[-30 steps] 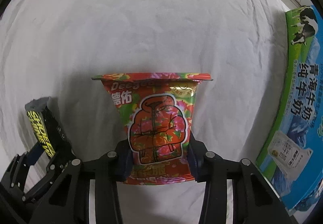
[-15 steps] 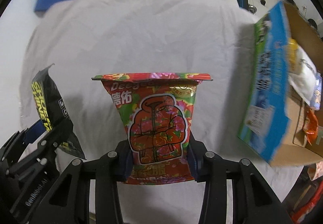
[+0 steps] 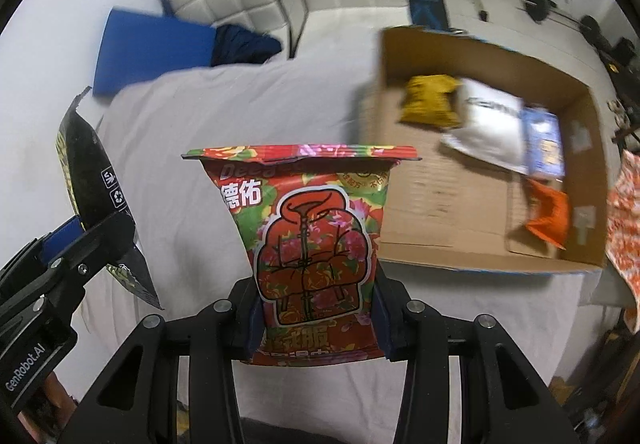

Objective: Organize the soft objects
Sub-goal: 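Place both packets in the box's empty front row and open both tools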

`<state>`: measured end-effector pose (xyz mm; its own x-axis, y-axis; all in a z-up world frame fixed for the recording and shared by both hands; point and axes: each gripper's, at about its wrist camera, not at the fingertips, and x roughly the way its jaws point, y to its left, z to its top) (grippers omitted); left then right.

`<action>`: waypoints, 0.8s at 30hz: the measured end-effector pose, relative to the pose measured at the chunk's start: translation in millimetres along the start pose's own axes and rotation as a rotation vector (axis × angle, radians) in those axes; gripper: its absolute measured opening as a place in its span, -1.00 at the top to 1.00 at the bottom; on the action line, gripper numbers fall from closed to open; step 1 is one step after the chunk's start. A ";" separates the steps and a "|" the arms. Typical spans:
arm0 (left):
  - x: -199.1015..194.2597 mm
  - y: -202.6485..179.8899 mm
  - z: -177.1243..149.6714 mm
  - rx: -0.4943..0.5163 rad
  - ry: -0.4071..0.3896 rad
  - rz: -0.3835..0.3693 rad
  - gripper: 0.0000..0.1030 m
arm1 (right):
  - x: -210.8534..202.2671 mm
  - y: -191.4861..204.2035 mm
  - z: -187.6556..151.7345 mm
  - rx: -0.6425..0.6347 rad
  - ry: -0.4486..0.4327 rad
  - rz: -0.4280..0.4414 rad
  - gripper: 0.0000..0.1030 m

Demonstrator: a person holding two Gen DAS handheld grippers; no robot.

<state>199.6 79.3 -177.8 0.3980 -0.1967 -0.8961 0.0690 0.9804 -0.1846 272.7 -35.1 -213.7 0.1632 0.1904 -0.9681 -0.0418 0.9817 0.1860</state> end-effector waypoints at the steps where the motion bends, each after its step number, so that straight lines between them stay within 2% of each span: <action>1: 0.7 -12.1 2.6 0.014 -0.003 -0.010 0.05 | -9.3 -11.6 -3.2 0.017 -0.014 -0.001 0.12; 7: 20.5 -69.4 19.0 0.073 0.033 -0.071 0.05 | -53.1 -76.1 -12.8 0.095 -0.060 -0.017 0.12; 13: 70.0 -111.4 45.6 0.091 0.121 -0.093 0.05 | -60.5 -145.8 -11.0 0.160 -0.083 -0.050 0.11; 18: 121.3 -132.7 64.5 0.093 0.207 -0.077 0.05 | -36.3 -191.2 4.9 0.185 -0.088 -0.049 0.11; 21: 149.5 -141.3 76.1 0.093 0.273 -0.089 0.05 | -9.5 -209.4 17.4 0.186 -0.053 -0.054 0.11; 24: 175.8 -151.1 80.4 0.107 0.318 -0.063 0.04 | 20.7 -224.6 27.9 0.188 0.000 -0.034 0.11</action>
<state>332.7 -102.5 -275.0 0.0863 -0.2340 -0.9684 0.1871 0.9585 -0.2149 313.0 -251.4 -270.8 0.1617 0.1569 -0.9743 0.1488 0.9721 0.1813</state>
